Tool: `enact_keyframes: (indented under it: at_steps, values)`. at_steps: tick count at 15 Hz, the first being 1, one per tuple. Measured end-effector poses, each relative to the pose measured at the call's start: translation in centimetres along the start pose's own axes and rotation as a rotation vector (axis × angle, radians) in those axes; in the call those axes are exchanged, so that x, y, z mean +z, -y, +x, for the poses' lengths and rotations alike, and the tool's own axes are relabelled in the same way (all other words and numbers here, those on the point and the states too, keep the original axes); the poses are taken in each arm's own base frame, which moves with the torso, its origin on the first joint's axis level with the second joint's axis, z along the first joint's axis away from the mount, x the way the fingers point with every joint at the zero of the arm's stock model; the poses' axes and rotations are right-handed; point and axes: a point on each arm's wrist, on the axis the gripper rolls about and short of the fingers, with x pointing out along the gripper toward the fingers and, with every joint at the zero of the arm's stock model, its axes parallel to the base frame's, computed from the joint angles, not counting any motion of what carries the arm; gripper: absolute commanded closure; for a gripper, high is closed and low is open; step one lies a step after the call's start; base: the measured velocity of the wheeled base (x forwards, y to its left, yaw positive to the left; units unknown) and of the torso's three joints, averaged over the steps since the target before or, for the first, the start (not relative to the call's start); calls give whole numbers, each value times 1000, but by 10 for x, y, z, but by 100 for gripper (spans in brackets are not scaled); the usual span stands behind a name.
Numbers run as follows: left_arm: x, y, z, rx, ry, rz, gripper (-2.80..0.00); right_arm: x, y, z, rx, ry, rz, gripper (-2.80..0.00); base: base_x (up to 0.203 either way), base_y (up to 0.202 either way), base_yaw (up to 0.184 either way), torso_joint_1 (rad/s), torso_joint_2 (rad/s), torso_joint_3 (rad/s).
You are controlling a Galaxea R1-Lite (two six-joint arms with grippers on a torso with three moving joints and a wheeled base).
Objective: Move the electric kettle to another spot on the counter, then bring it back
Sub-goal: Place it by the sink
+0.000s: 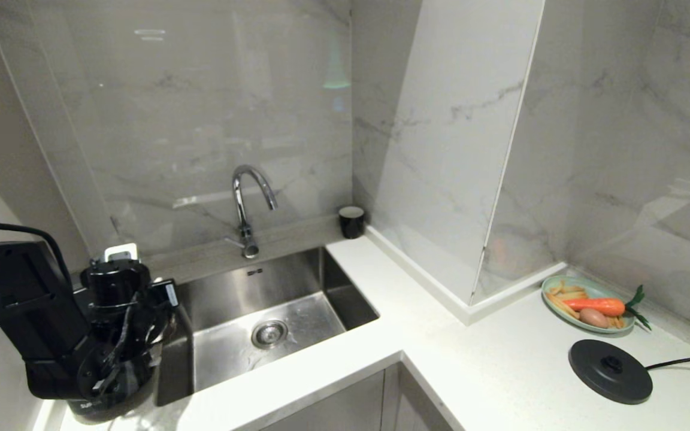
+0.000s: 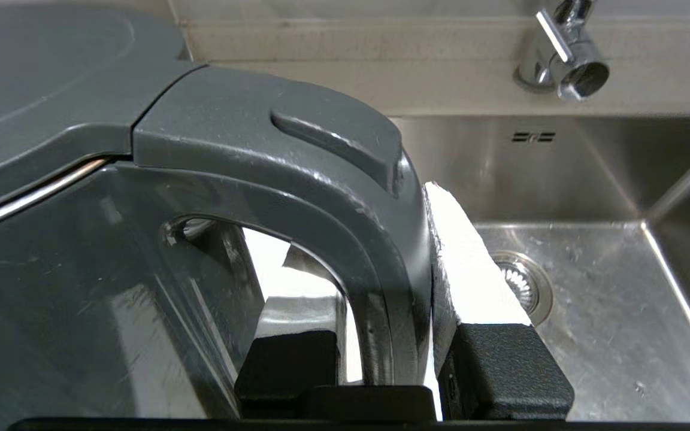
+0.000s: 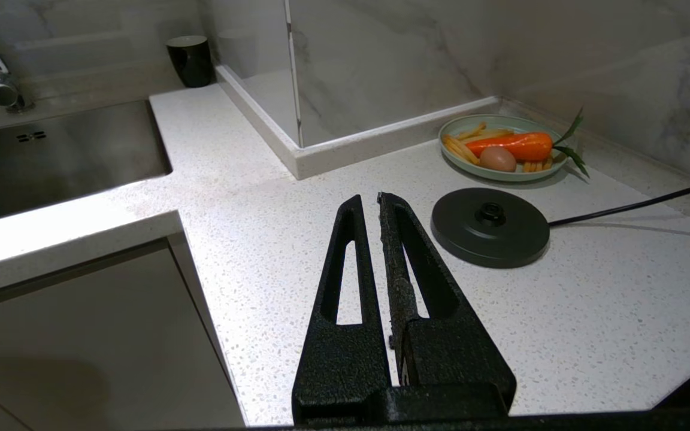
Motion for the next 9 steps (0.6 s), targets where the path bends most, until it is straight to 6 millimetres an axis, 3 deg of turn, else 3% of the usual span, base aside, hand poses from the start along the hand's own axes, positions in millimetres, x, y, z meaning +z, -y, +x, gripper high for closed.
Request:
enact_keyframes:
  at_steps: [5, 6, 7, 9]
  values:
    - [-16, -2, -4, -6, 37, -11, 0, 0, 0, 0, 0, 0, 0, 0, 0, 0, 0, 0, 0, 0]
    - [-18, -2, -4, -5, 28, -6, -31, 0, 0, 0, 0, 0, 0, 0, 0, 0, 0, 0, 0, 0]
    - [-20, -1, -4, -8, 23, -3, -280, 0, 0, 0, 0, 0, 0, 0, 0, 0, 0, 0, 0, 0]
    - [-19, 1, -6, -15, 27, -4, -280, 0, 0, 0, 0, 0, 0, 0, 0, 0, 0, 0, 0, 0]
